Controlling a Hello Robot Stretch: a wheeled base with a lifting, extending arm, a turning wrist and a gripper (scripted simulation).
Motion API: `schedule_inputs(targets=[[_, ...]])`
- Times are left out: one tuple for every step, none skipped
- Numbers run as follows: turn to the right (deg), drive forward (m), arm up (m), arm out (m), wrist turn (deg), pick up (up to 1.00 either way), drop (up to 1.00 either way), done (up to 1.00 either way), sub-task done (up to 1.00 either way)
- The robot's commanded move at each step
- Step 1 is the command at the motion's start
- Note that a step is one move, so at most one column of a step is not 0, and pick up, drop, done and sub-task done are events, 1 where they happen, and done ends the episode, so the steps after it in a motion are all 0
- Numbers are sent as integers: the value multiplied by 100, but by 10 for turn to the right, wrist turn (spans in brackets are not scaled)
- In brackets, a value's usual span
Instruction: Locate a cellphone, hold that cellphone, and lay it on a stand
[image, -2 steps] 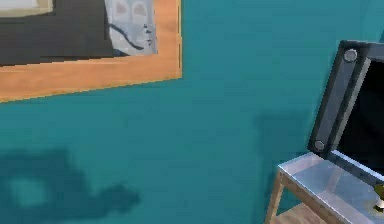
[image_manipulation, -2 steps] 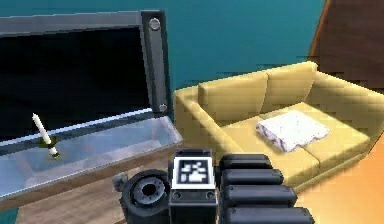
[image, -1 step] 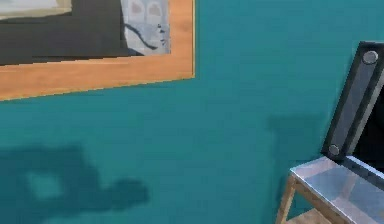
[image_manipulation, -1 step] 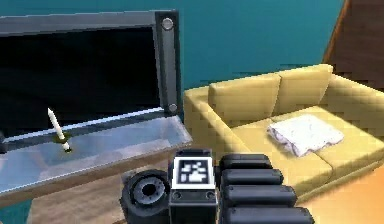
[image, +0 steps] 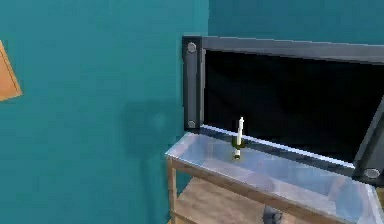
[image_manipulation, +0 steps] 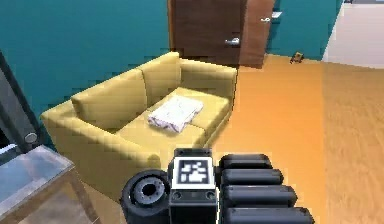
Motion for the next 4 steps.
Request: schedule_inputs(targets=[[180,0,0,0,0,0,0,0,0],[0,30,0,0,0,0,0,0,0],[-450,0,0,0,0,0,0,0,0],[-150,0,0,0,0,0,0,0,0]])
